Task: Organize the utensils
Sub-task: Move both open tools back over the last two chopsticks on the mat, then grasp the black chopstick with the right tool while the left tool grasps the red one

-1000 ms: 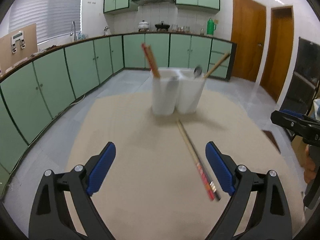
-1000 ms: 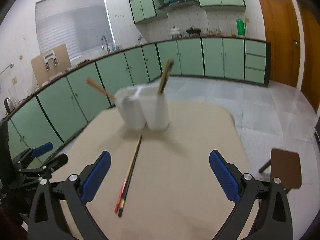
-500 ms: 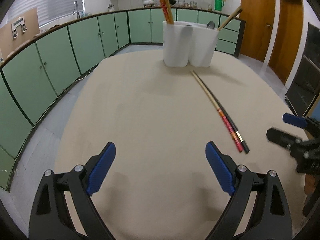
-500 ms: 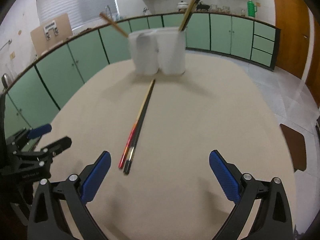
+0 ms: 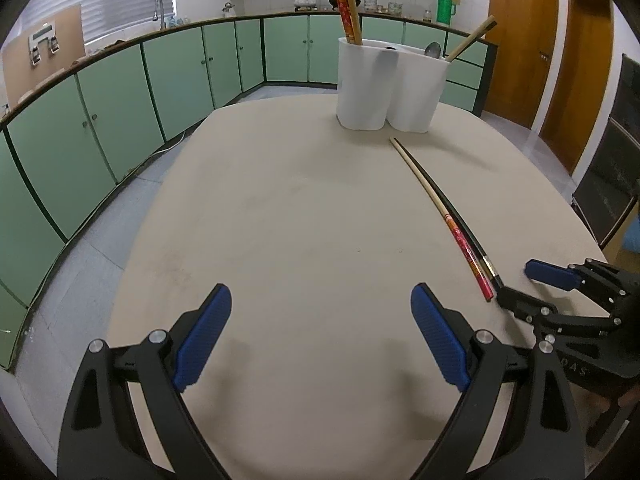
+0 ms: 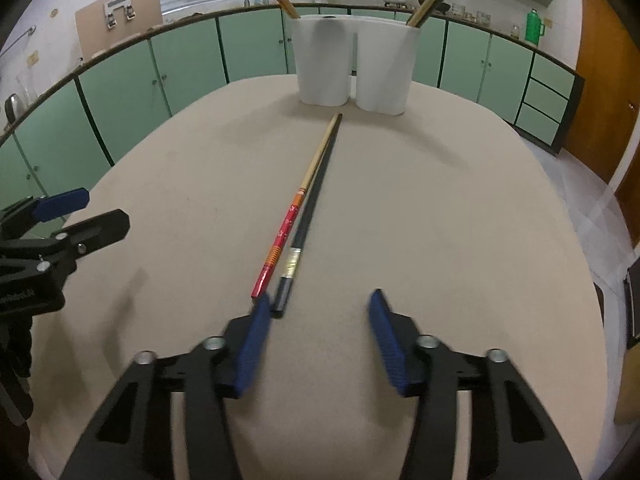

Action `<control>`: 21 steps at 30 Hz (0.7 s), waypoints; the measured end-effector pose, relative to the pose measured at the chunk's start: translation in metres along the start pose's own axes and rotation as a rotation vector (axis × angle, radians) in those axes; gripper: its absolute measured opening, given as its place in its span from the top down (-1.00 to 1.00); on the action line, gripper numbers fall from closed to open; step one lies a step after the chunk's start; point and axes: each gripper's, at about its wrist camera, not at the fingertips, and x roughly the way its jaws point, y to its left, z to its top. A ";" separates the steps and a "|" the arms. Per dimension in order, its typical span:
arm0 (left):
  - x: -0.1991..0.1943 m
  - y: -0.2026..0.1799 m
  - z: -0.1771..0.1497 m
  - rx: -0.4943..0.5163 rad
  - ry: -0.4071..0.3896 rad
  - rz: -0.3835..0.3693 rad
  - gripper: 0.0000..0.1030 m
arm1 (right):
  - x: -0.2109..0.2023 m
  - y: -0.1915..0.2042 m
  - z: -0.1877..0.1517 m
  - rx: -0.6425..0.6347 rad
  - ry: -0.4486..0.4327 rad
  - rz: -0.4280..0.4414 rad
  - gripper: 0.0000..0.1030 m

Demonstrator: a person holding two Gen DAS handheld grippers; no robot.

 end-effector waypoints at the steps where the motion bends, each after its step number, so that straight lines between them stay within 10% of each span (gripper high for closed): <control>1: 0.000 -0.001 0.000 0.000 0.002 -0.001 -0.72 | -0.001 0.000 0.000 -0.006 -0.003 -0.003 0.45; 4: 0.001 -0.001 -0.001 -0.001 0.005 -0.007 -0.72 | -0.002 -0.003 -0.001 -0.004 -0.006 -0.009 0.72; 21: 0.005 -0.020 0.001 0.008 0.019 -0.049 -0.72 | -0.006 -0.019 0.000 0.068 -0.023 0.074 0.88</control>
